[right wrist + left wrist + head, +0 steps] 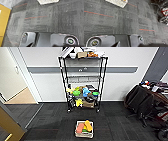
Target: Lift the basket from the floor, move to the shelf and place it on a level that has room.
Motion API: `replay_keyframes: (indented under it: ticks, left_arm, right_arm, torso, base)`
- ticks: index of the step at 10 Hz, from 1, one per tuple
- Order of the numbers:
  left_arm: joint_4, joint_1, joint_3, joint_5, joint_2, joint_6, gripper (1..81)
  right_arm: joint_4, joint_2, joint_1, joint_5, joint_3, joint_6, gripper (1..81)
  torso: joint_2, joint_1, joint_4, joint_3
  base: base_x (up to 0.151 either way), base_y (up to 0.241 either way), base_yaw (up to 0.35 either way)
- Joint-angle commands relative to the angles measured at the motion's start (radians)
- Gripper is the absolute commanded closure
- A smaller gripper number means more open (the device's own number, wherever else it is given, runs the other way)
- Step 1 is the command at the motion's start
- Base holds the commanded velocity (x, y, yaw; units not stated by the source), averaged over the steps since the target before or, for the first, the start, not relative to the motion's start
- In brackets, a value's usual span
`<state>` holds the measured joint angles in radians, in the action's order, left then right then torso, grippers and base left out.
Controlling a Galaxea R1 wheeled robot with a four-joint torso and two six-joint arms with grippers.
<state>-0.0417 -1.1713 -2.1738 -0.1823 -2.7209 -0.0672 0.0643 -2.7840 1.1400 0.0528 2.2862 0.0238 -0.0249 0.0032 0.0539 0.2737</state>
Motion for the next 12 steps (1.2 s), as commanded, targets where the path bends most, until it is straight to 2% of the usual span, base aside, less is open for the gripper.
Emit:
replay_keyframes:
  ticks: [1,12]
  left_arm:
    - [0.0,0.077,0.02,0.034,0.015,0.0,1.0]
    - [0.0,0.072,0.034,0.034,0.027,-0.002,1.0]
  right_arm:
    - [-0.011,0.015,-0.081,-0.034,-0.016,0.002,1.0]
    - [-0.014,0.015,-0.076,-0.03,-0.016,0.002,1.0]
  torso:
    - [0.0,0.0,0.0,0.0]
    - [0.001,0.001,0.0,0.0]
  base:
    - [0.09,0.0,0.0]
    - [0.091,0.0,0.0]
